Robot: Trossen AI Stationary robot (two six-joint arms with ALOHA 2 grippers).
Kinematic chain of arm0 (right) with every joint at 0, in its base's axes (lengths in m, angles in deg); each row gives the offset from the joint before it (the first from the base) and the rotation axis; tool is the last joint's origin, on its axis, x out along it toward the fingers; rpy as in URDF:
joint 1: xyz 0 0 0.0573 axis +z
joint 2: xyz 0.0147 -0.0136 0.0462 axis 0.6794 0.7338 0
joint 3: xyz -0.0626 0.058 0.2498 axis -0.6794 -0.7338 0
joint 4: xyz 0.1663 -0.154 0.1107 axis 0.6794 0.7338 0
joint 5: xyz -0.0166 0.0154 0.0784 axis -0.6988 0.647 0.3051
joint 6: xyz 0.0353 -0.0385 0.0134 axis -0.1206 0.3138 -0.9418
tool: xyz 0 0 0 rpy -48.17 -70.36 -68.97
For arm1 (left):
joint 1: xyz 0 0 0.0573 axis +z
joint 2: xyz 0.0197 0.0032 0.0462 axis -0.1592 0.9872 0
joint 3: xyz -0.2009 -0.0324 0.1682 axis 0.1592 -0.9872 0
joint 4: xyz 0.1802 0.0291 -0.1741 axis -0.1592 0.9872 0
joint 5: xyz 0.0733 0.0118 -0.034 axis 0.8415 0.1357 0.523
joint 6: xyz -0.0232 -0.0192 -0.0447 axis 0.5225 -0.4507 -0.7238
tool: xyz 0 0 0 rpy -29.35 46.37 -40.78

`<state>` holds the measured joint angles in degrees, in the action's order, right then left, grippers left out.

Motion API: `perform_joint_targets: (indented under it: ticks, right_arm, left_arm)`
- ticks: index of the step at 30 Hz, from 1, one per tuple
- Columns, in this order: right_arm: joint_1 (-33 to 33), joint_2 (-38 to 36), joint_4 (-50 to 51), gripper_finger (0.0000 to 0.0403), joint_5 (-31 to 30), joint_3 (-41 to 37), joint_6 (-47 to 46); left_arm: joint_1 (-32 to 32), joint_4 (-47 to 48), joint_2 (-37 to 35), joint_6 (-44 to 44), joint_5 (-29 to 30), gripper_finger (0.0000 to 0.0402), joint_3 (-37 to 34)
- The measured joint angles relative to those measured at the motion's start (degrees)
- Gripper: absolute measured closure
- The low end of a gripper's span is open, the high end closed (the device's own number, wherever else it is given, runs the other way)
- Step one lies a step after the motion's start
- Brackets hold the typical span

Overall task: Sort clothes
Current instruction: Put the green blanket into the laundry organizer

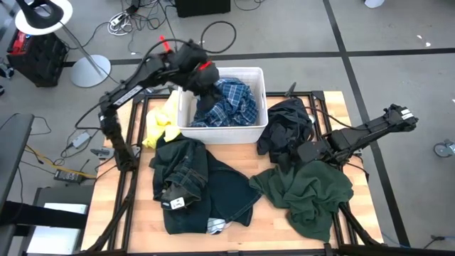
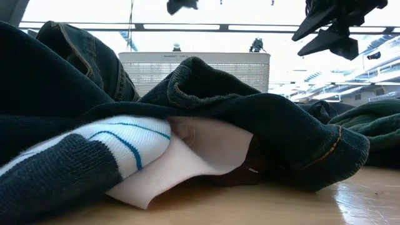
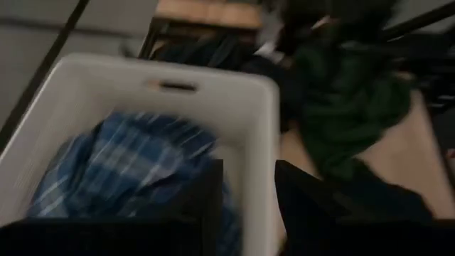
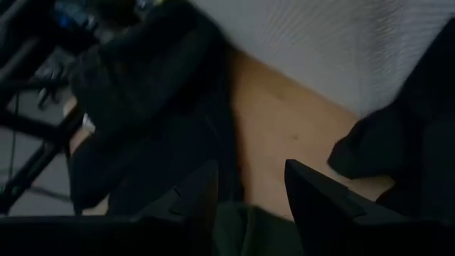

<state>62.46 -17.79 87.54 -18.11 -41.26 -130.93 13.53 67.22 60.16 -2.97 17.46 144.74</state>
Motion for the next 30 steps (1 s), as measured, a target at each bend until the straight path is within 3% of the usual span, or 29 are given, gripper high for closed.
perform_joint_targets:
  ticks: [9, 15, 26, 30]
  right_arm:
    - [0.0, 0.0, -0.13, 0.0239, 1.21, 0.0, 4.44]
    - [0.0, 0.0, -1.0, 0.0239, 4.61, 0.0, 11.1]
    - [0.0, -0.03, -2.74, 0.0239, 15.39, 0.04, 16.16]
    - [0.0, -0.04, 2.35, 0.024, 15.94, 2.7, 16.19]
  left_arm:
    - [-12.99, -8.09, -9.52, -7.5, 6.45, 0.0269, -11.04]
    - [-21.49, -16.93, -15.66, -13.87, 15.06, 0.0269, -25.15]
    - [-31.89, -35.6, -28.67, -19.61, 16.38, 0.0269, -48.27]
    - [-33.89, -41.51, -33.06, -22.18, 21.17, 0.0269, -55.11]
